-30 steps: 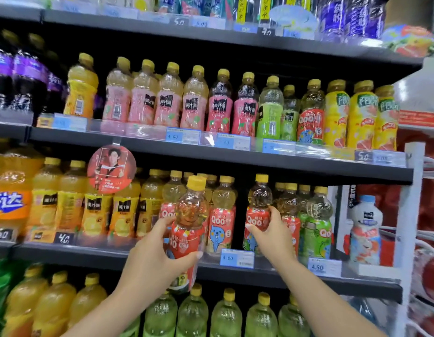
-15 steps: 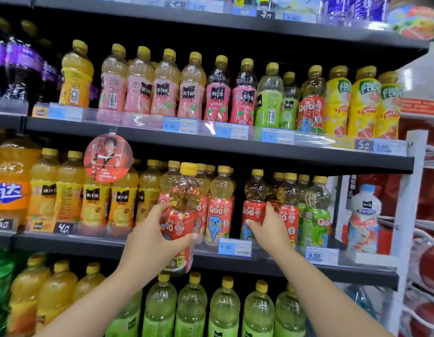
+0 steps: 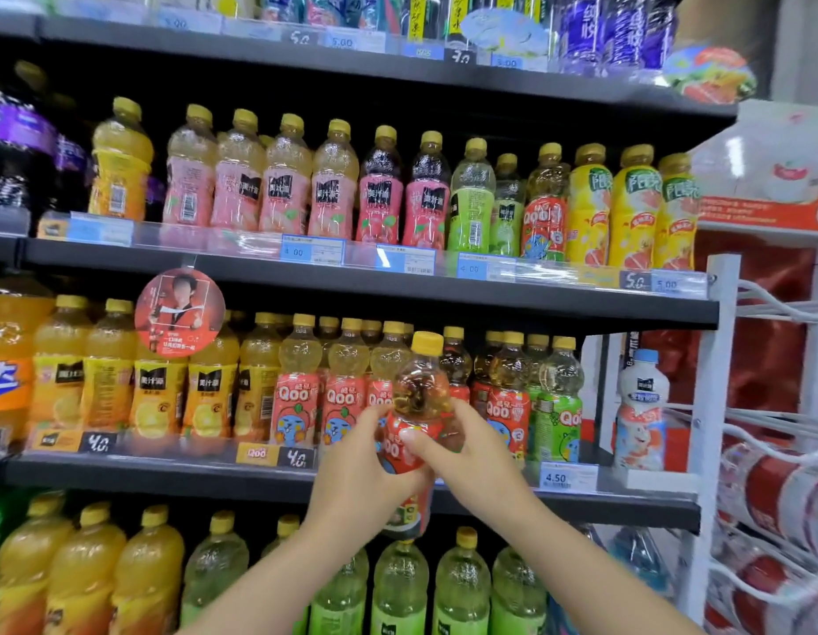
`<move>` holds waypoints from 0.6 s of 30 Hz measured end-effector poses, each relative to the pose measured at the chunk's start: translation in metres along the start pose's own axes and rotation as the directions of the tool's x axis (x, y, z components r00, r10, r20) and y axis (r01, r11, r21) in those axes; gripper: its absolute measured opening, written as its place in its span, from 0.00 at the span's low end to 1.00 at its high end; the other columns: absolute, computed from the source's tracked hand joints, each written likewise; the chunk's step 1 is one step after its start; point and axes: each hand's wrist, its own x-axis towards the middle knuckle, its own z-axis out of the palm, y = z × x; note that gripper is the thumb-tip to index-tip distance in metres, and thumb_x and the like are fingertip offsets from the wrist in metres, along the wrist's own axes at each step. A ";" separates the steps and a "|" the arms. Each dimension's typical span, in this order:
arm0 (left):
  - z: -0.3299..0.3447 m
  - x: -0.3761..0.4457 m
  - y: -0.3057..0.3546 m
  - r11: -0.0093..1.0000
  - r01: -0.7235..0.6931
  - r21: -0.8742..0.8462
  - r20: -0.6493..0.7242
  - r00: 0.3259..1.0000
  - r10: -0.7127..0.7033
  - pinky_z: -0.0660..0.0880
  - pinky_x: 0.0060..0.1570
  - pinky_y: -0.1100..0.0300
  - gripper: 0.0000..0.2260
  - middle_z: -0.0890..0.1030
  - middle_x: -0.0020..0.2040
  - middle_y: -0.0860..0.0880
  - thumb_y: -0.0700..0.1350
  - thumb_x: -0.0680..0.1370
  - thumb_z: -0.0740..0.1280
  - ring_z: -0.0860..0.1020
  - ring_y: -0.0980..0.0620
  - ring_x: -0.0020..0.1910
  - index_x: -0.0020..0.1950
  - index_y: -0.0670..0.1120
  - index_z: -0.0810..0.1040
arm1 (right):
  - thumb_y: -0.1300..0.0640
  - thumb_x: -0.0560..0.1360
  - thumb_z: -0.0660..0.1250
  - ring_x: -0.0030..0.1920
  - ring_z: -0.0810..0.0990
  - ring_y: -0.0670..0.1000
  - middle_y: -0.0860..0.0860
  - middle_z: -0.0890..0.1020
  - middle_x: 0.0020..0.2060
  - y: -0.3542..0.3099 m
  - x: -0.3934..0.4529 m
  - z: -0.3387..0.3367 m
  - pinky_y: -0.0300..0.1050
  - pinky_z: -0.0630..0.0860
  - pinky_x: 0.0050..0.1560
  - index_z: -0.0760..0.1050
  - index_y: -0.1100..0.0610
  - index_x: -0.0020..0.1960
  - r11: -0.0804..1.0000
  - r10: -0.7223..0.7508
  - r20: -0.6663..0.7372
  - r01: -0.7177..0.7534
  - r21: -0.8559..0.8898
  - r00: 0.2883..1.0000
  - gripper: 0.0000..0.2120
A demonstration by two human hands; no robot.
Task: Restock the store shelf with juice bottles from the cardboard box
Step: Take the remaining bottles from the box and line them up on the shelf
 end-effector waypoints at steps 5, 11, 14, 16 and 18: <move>0.016 0.007 0.004 0.997 -0.058 -0.041 0.012 0.998 0.059 0.76 0.47 0.65 0.32 0.74 0.50 0.67 0.56 0.68 0.74 0.77 0.59 0.54 0.67 0.63 0.63 | 0.44 0.69 0.73 0.45 0.80 0.38 0.39 0.82 0.44 -0.004 0.001 -0.010 0.40 0.79 0.47 0.74 0.43 0.54 0.999 -0.002 -0.134 -0.004 -0.047 0.991 0.16; 0.016 0.023 -0.024 0.966 -0.070 0.250 0.160 0.987 0.031 0.67 0.65 0.60 0.38 0.68 0.70 0.58 0.73 0.69 0.55 0.66 0.58 0.68 0.74 0.54 0.62 | 0.43 0.67 0.73 0.43 0.80 0.40 0.42 0.82 0.42 -0.004 0.018 -0.033 0.42 0.78 0.44 0.73 0.46 0.52 0.999 -0.003 -0.346 -0.010 -0.037 0.938 0.17; 0.010 0.021 -0.061 0.835 -0.092 0.543 0.148 0.989 0.013 0.65 0.66 0.58 0.37 0.70 0.67 0.57 0.73 0.70 0.48 0.67 0.55 0.67 0.71 0.53 0.66 | 0.42 0.68 0.73 0.44 0.79 0.40 0.42 0.81 0.43 -0.003 0.029 -0.039 0.41 0.76 0.42 0.72 0.46 0.54 1.000 -0.010 -0.388 -0.001 -0.026 0.921 0.18; 0.008 0.022 -0.081 0.758 -0.147 0.635 0.124 0.988 0.088 0.62 0.68 0.55 0.30 0.72 0.64 0.57 0.71 0.73 0.53 0.67 0.53 0.65 0.68 0.55 0.68 | 0.42 0.69 0.72 0.43 0.78 0.39 0.41 0.80 0.42 -0.001 0.035 -0.039 0.36 0.72 0.37 0.72 0.47 0.54 0.999 -0.019 -0.401 0.000 -0.049 0.916 0.17; 0.008 0.026 -0.096 0.714 -0.178 0.678 0.082 0.982 0.167 0.62 0.69 0.49 0.26 0.75 0.59 0.55 0.67 0.74 0.57 0.71 0.50 0.63 0.64 0.54 0.72 | 0.43 0.70 0.71 0.42 0.77 0.38 0.40 0.80 0.42 0.002 0.041 -0.037 0.34 0.69 0.35 0.73 0.47 0.54 0.998 -0.012 -0.405 -0.014 -0.061 0.914 0.16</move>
